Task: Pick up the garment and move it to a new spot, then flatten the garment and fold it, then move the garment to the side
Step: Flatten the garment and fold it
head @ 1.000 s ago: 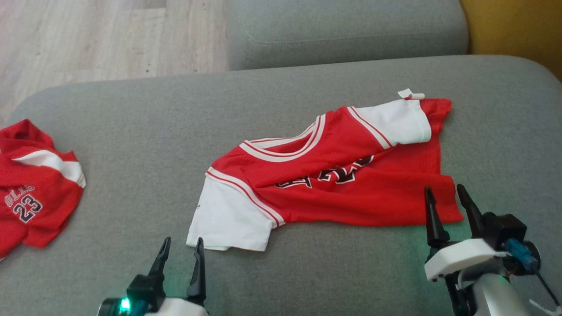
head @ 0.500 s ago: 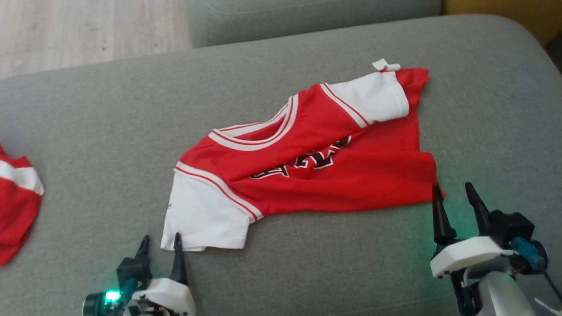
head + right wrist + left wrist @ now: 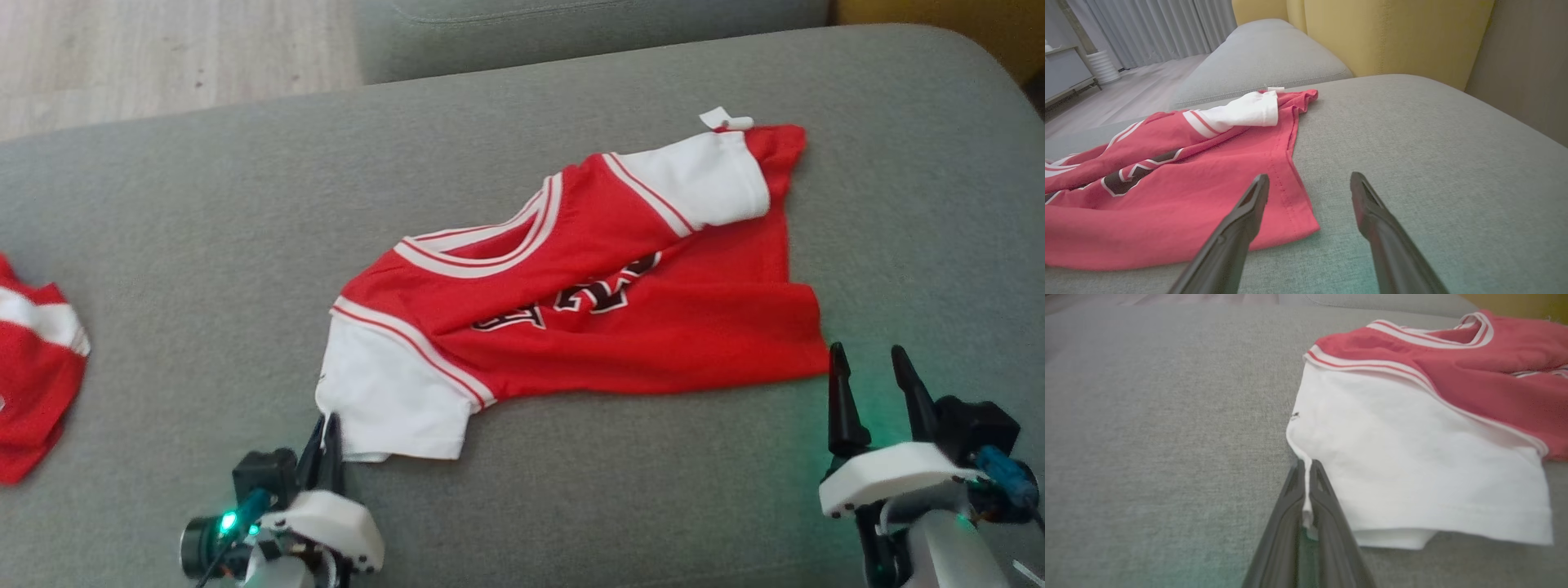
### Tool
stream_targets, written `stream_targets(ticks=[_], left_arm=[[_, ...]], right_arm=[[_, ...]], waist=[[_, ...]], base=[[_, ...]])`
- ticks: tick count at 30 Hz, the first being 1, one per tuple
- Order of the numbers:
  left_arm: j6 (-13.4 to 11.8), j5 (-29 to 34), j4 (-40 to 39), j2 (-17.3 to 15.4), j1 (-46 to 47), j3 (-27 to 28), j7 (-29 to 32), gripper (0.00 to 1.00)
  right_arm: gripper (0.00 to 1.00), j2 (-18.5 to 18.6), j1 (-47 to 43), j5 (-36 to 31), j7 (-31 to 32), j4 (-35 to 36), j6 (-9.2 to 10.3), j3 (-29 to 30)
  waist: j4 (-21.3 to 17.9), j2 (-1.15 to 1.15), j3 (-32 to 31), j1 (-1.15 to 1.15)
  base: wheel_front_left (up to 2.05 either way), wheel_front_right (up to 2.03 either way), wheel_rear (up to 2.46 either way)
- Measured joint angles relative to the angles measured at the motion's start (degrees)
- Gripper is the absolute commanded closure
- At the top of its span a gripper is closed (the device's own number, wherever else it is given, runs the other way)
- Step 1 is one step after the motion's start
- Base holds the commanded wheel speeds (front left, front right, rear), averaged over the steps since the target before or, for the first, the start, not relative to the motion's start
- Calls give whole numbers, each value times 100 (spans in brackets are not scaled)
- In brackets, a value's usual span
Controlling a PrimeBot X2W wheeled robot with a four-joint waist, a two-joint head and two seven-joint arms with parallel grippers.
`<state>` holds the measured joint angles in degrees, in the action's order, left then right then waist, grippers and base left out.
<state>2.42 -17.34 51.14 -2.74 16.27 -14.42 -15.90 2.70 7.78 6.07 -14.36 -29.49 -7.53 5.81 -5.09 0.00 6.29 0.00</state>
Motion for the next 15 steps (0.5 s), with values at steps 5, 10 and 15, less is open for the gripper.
stream_targets(ticks=[5, 10, 15], left_arm=[[-358, 253, -1003, 42, -331, 387, 121, 100], [-357, 539, -1436, 16, -597, 628, 121, 100], [-283, 669, -1521, 22, -641, 745, 121, 100]], right_arm=[[0, -1, -7, 59, 0, -236, 0, -4], [0, -2, -9, 233, 0, -589, 0, -100], [0, -3, 1, 360, 0, -1033, 0, -219]], waist=[[206, 0, -39, 0], [385, 0, -76, 0], [453, 0, -13, 0]], base=[[0, 0, 0], [0, 0, 0], [0, 0, 0]])
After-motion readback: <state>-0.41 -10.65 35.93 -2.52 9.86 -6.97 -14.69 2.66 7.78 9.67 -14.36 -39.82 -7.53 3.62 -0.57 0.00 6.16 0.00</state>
